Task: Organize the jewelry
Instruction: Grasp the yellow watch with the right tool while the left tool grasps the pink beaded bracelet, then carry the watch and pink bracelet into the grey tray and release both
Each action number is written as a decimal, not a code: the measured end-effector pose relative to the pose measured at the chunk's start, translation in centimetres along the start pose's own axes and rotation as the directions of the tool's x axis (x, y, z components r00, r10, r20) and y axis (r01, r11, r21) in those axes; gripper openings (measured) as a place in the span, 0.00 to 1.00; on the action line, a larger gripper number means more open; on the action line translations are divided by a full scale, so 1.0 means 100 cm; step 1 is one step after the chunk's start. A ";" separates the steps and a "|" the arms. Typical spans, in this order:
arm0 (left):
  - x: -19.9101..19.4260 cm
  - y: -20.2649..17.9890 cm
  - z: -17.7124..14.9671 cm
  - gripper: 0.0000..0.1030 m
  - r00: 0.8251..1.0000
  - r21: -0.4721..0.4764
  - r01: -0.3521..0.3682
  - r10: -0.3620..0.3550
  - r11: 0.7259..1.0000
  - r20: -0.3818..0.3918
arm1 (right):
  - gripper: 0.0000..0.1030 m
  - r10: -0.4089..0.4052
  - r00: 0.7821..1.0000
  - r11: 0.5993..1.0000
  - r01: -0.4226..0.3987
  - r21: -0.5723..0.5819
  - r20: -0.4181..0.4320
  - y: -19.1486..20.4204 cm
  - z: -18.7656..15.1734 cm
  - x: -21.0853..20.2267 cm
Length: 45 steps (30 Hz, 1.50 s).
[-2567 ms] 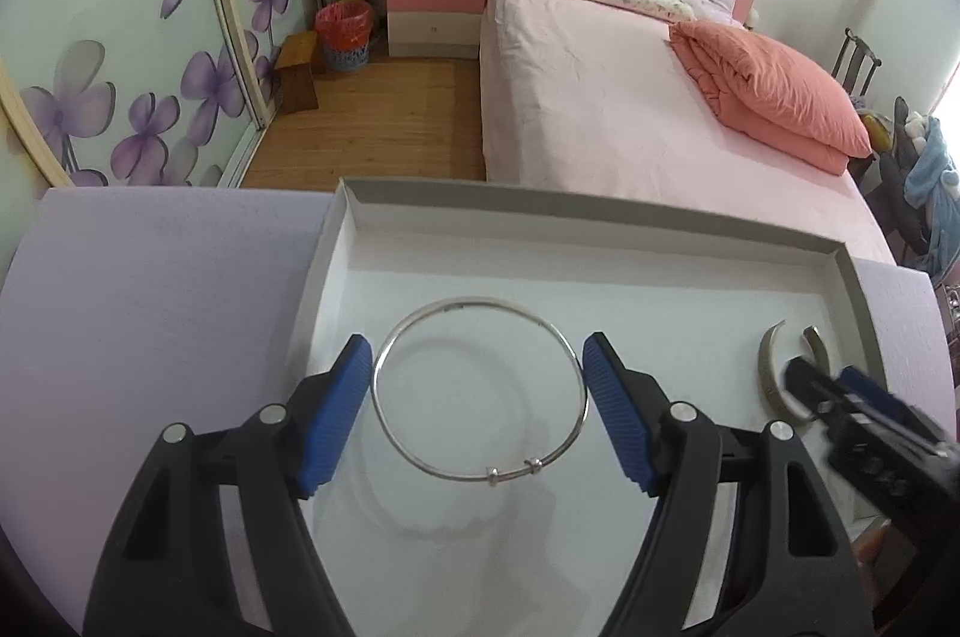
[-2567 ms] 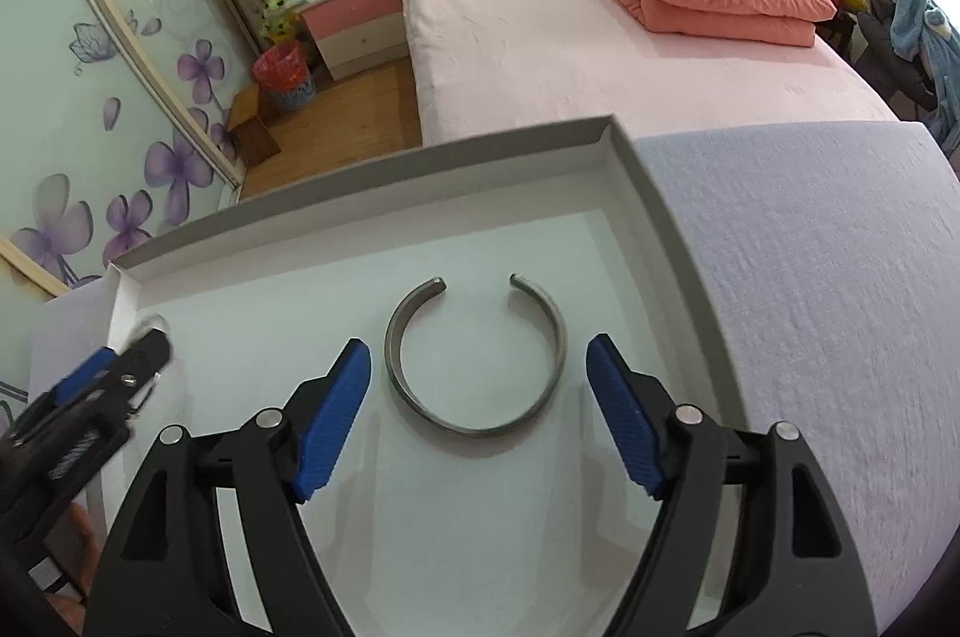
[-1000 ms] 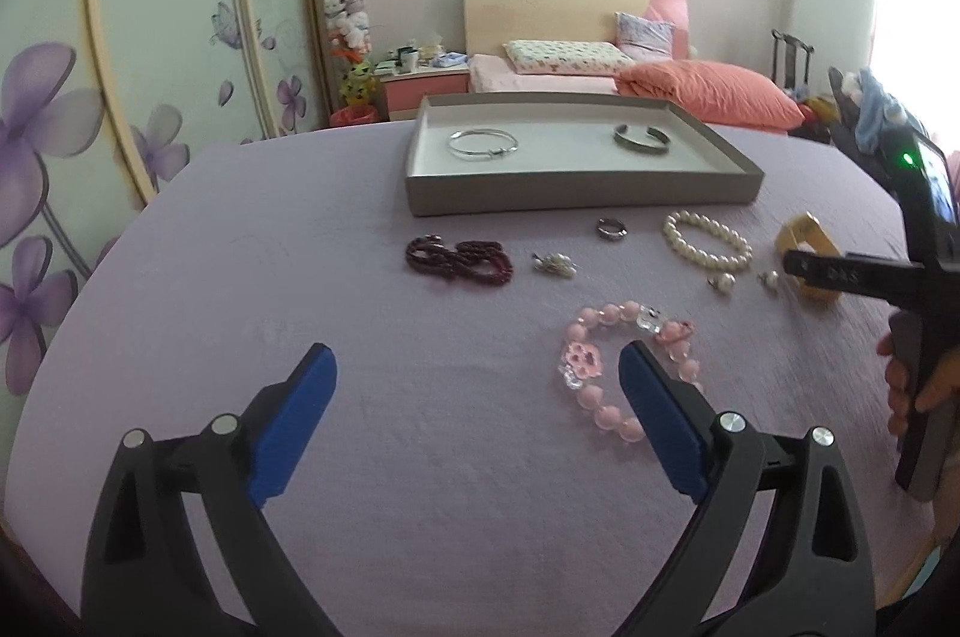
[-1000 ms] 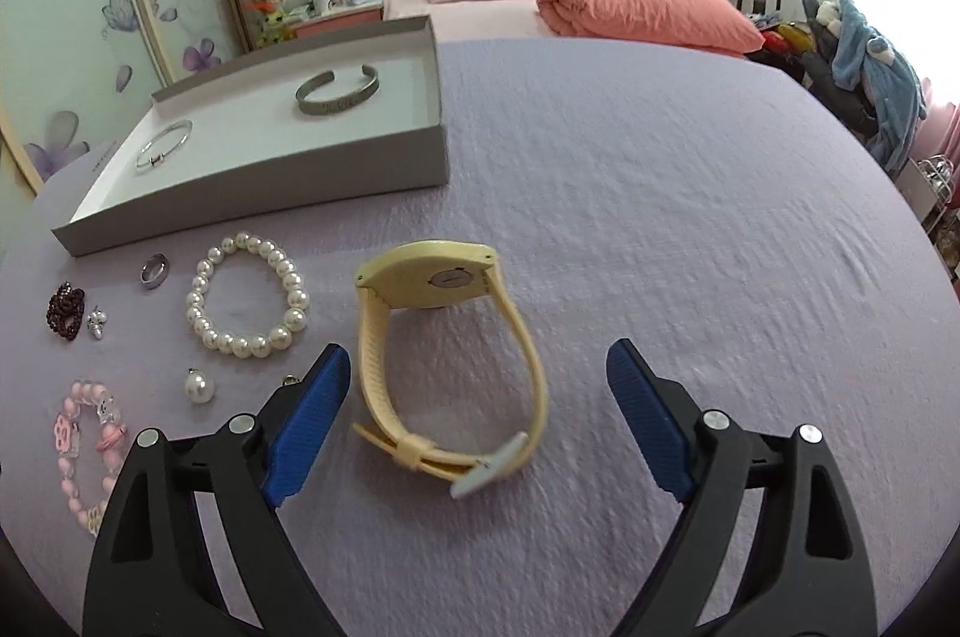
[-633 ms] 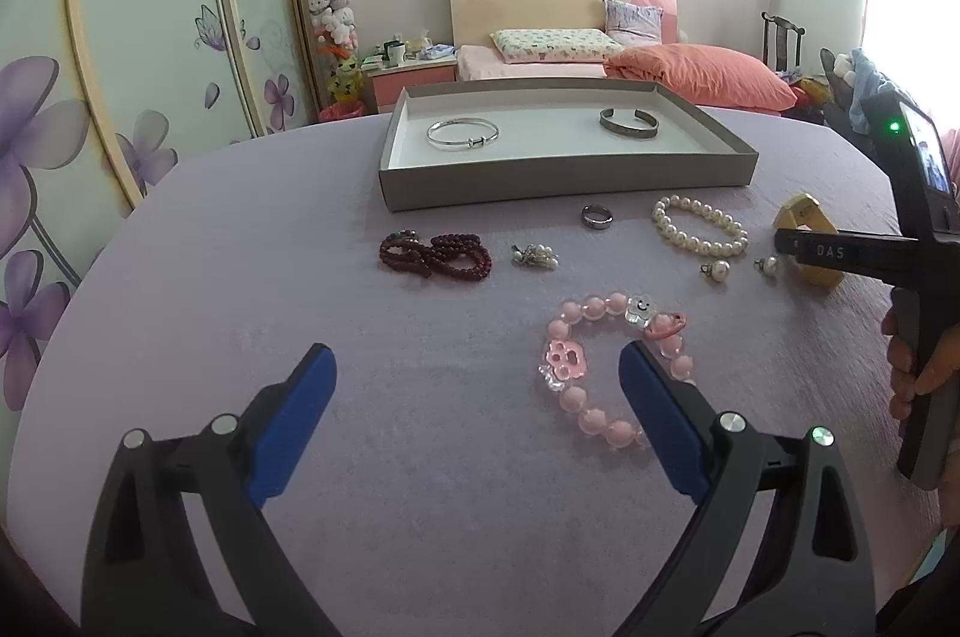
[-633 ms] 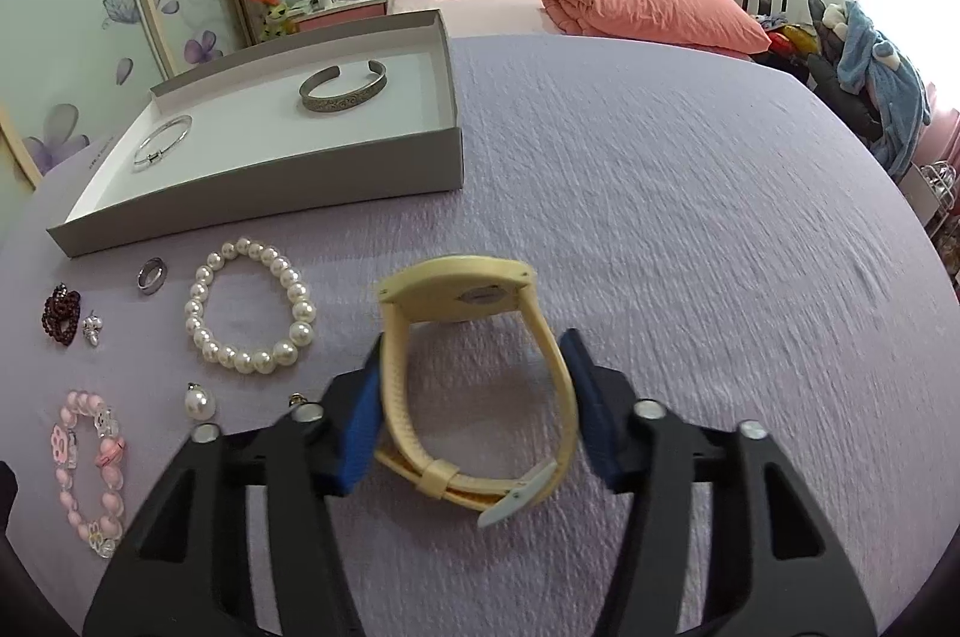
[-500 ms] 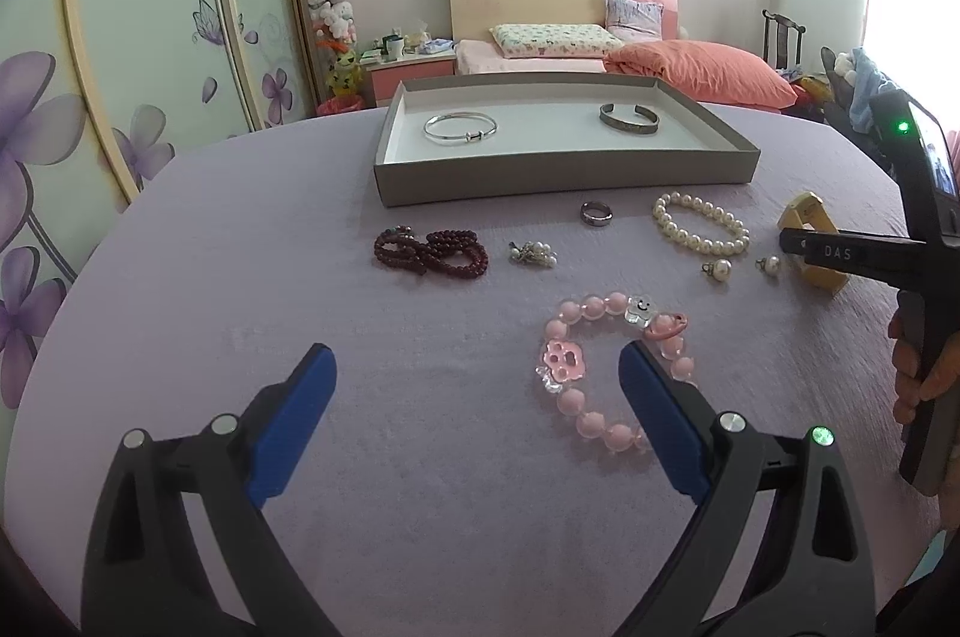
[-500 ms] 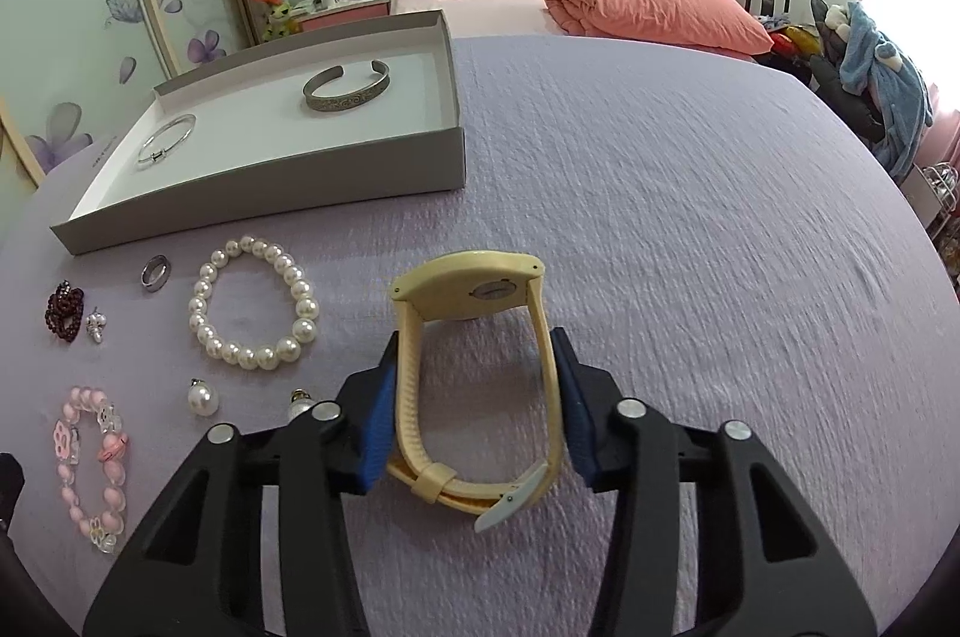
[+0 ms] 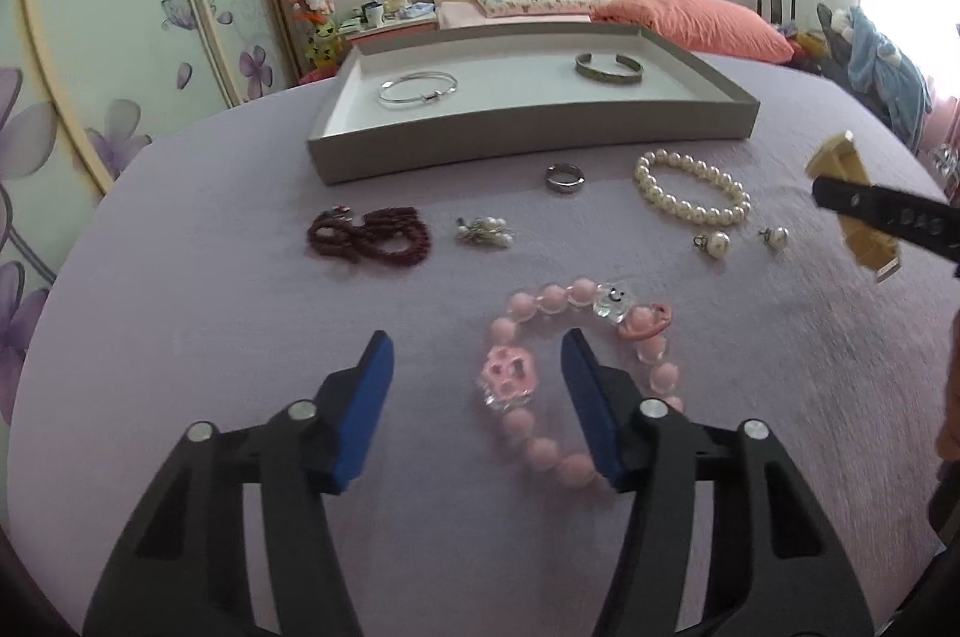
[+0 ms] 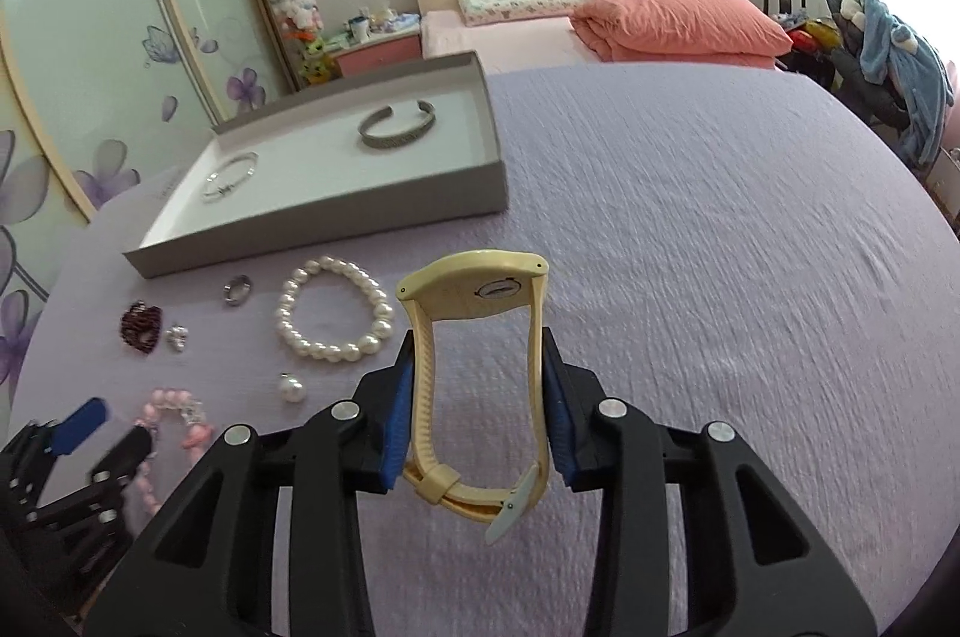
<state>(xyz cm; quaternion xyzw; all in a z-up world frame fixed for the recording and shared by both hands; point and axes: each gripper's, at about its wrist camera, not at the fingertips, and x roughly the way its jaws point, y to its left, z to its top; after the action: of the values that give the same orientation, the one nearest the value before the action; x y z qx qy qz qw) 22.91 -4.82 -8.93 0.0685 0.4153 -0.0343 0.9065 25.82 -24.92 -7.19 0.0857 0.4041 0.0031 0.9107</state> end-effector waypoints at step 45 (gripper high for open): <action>-0.080 0.052 0.066 0.22 0.959 -0.055 0.133 -0.115 0.990 0.260 | 0.37 0.120 0.988 0.988 -0.109 -0.111 0.099 0.049 0.012 -0.029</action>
<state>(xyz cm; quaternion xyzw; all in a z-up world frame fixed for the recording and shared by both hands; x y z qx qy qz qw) 23.30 -0.70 1.89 0.0048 0.2992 -0.0848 0.9504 25.08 -20.49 -3.49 0.0609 0.3491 0.0723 0.9323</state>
